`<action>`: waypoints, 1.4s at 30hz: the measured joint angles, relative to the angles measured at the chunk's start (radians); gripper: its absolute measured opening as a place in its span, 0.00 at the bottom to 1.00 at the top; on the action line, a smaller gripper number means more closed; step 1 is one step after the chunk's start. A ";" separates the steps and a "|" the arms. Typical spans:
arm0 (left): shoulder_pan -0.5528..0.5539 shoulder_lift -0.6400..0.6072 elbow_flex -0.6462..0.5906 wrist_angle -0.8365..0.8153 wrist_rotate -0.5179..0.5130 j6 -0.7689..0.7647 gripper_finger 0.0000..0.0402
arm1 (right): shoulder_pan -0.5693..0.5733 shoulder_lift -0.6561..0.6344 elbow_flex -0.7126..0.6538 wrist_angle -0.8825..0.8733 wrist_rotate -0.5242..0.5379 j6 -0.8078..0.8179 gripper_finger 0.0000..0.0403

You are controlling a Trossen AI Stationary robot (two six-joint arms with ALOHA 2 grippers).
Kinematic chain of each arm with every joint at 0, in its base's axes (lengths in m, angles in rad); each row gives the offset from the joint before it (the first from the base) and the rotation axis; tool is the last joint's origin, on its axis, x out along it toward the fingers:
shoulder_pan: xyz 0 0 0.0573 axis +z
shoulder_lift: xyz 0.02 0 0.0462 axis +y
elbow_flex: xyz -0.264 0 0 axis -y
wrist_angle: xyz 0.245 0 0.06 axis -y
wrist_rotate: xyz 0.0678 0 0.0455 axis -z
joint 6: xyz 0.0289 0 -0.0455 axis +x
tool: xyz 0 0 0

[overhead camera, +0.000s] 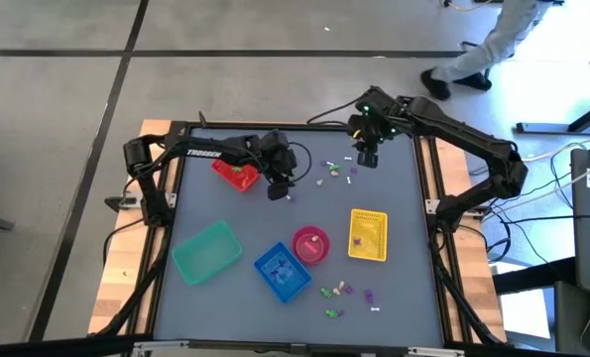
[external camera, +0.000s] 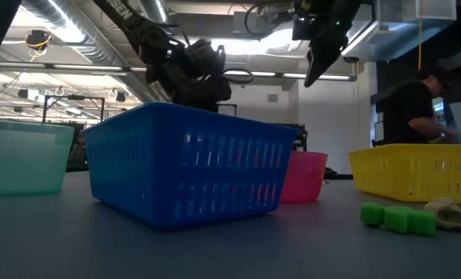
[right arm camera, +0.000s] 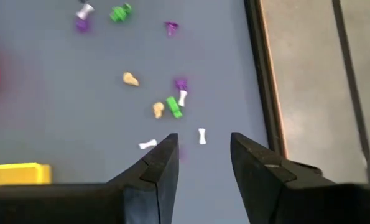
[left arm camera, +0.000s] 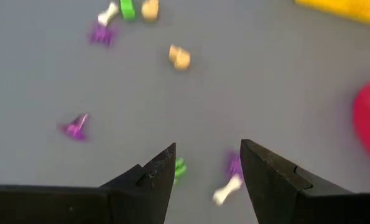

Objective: Sort Halloween decoration
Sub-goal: Put the green skeleton toy into the red bin

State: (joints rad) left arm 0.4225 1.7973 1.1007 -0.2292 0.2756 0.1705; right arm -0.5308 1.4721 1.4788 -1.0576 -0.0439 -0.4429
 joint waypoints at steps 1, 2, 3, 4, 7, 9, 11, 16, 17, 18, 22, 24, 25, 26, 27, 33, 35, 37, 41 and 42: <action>0.005 0.000 0.000 -0.016 -0.003 0.025 0.41 | 0.000 -0.001 0.000 0.003 -0.011 0.000 0.35; 0.009 0.000 0.000 -0.028 -0.008 0.051 0.41 | 0.000 -0.001 0.000 0.008 -0.023 0.001 0.35; 0.012 0.004 0.000 -0.029 -0.015 0.073 0.41 | 0.000 -0.001 0.000 0.012 -0.032 0.001 0.35; 0.014 0.008 0.000 -0.025 -0.021 0.089 0.41 | 0.000 0.000 -0.001 0.016 -0.037 0.001 0.35; 0.019 0.029 0.000 -0.010 -0.023 0.145 0.41 | 0.000 0.002 -0.002 0.035 -0.044 0.001 0.35; 0.019 0.042 0.000 -0.010 -0.029 0.165 0.41 | 0.001 0.003 -0.002 0.049 -0.052 0.002 0.35; 0.018 0.053 0.012 -0.026 -0.031 0.179 0.41 | 0.000 0.003 -0.002 0.067 -0.054 0.002 0.35; 0.018 0.094 0.116 -0.107 -0.031 0.203 0.41 | 0.000 0.003 -0.002 0.089 -0.054 0.002 0.35; 0.018 0.108 0.143 -0.146 -0.031 0.222 0.41 | 0.000 0.003 -0.002 0.089 -0.054 0.001 0.35; 0.018 0.122 0.167 -0.186 -0.033 0.239 0.41 | 0.000 0.003 -0.002 0.088 -0.054 0.002 0.35; 0.016 0.185 0.243 -0.291 -0.057 0.315 0.41 | 0.000 0.003 -0.002 0.088 -0.055 0.002 0.35; 0.015 0.212 0.260 -0.319 -0.059 0.345 0.41 | 0.000 0.003 -0.002 0.088 -0.055 0.002 0.35; 0.014 0.222 0.262 -0.322 -0.061 0.359 0.41 | 0.000 0.004 -0.002 0.088 -0.055 0.002 0.35; 0.012 0.229 0.262 -0.323 -0.071 0.363 0.41 | 0.000 0.004 -0.002 0.088 -0.055 0.002 0.35; 0.010 0.233 0.262 -0.324 -0.086 0.364 0.41 | 0.000 0.004 -0.002 0.088 -0.055 0.001 0.35; 0.009 0.240 0.264 -0.342 -0.114 0.367 0.41 | 0.000 0.004 -0.002 0.088 -0.055 0.001 0.35; 0.009 0.240 0.264 -0.342 -0.125 0.386 0.41 | 0.000 0.004 -0.002 0.088 -0.055 0.001 0.35; 0.009 0.240 0.264 -0.342 -0.135 0.390 0.41 | 0.000 0.004 -0.002 0.088 -0.055 0.001 0.35; 0.007 0.258 0.264 -0.340 -0.125 0.388 0.41 | 0.000 0.004 -0.002 0.087 -0.055 0.001 0.35; 0.005 0.264 0.266 -0.340 -0.125 0.389 0.41 | 0.000 0.004 -0.002 0.087 -0.055 0.002 0.35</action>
State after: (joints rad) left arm 0.4274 2.0612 1.3666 -0.5694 0.1501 0.5591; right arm -0.5304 1.4761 1.4773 -0.9703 -0.0986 -0.4414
